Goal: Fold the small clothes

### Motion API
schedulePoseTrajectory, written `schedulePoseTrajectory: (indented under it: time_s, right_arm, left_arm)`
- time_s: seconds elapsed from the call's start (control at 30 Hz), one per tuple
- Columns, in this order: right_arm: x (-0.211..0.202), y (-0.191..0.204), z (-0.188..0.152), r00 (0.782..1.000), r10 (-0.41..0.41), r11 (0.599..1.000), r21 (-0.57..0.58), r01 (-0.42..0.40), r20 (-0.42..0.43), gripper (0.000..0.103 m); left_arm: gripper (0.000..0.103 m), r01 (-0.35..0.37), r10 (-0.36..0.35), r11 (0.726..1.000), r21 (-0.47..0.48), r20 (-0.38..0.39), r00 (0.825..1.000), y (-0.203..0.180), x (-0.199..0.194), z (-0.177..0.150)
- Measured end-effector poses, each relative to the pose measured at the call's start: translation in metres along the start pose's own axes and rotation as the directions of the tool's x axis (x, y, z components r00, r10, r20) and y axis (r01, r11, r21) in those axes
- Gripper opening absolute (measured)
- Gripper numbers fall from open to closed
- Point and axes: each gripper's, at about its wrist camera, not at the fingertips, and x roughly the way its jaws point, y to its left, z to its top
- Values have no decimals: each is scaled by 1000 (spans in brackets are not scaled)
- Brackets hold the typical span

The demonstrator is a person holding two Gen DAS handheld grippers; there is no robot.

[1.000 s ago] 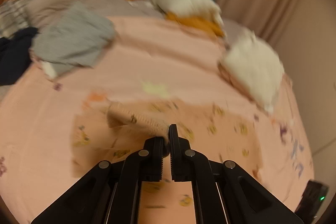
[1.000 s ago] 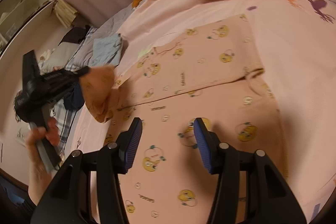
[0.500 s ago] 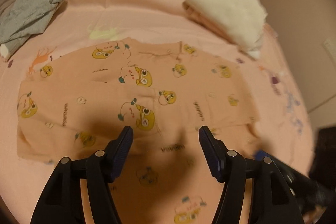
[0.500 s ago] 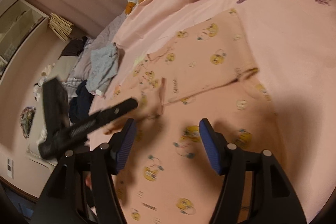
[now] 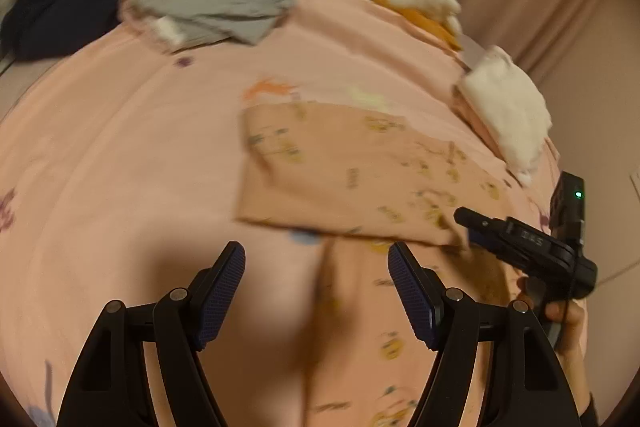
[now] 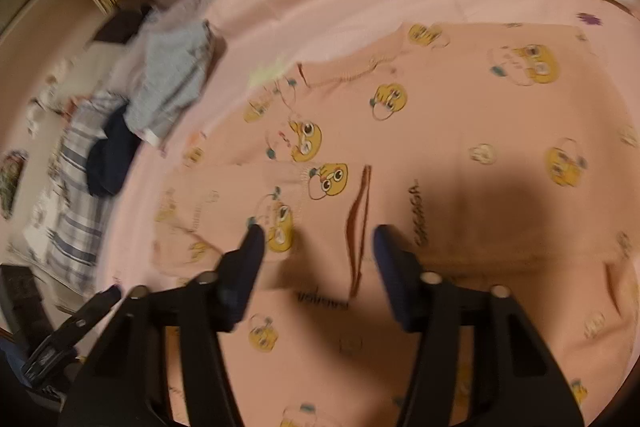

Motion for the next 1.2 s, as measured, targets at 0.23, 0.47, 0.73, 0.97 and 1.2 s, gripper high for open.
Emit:
schedulePoseTrajectory:
  time_s: [0.23, 0.47, 0.73, 0.97, 1.2]
  right_arm:
    - [-4, 29, 5, 991, -120, 977, -172, 127, 51, 5]
    - [-88, 39, 29, 962, -62, 974, -194, 116, 264, 5]
    - [-135, -5, 41, 921, -134, 979, -98, 181, 366, 5]
    - [-86, -48, 30, 981, -106, 994, -2, 107, 165, 19]
    - [-44, -54, 30, 985, -141, 990, 28, 139, 100, 40]
  left_arm:
    - [73, -30, 29, 996, -84, -13, 999, 35, -3, -5]
    - [73, -16, 16, 996, -89, -3, 1000, 39, -5, -4]
    - [73, 9, -10, 998, -54, -12, 1000, 24, 5, 4]
    - [73, 28, -28, 999, -22, -35, 999, 3, 25, 16]
    - [73, 34, -35, 999, -12, -51, 998, -6, 33, 17]
